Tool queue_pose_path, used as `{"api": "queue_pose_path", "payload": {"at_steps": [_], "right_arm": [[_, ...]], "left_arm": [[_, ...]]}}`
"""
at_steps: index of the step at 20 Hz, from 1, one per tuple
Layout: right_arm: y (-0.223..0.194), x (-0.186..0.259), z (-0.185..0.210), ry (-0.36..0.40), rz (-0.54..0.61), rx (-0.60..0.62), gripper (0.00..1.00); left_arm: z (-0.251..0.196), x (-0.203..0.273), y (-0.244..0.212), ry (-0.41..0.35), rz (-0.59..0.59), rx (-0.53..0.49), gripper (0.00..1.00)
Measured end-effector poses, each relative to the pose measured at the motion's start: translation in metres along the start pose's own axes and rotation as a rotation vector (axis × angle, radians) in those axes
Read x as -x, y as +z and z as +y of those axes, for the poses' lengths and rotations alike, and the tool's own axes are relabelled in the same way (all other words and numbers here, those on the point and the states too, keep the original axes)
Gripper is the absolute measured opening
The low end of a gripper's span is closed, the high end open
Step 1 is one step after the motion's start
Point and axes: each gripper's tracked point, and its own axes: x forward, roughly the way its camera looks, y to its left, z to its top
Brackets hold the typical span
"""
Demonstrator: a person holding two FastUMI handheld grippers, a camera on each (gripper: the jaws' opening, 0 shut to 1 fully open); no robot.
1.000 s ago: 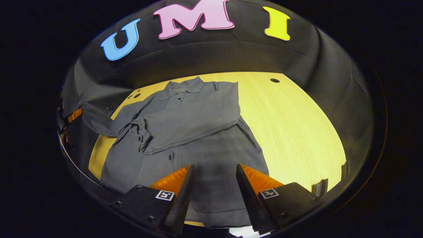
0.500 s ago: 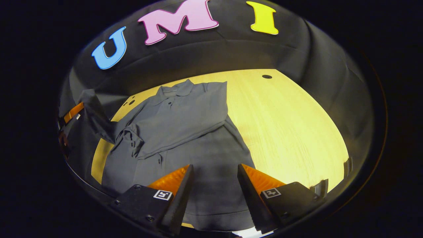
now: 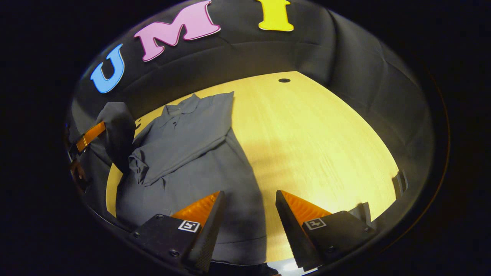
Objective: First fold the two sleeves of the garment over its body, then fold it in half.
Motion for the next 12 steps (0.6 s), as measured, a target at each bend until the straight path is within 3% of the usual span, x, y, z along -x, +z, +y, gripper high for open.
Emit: {"api": "queue_pose_path", "payload": {"at_steps": [12], "right_arm": [[-0.013, 0.003, -0.054, -0.058, 0.049, -0.034, 0.83]], "left_arm": [[-0.094, -0.064, -0.077, -0.144, 0.185, -0.086, 0.07]]}}
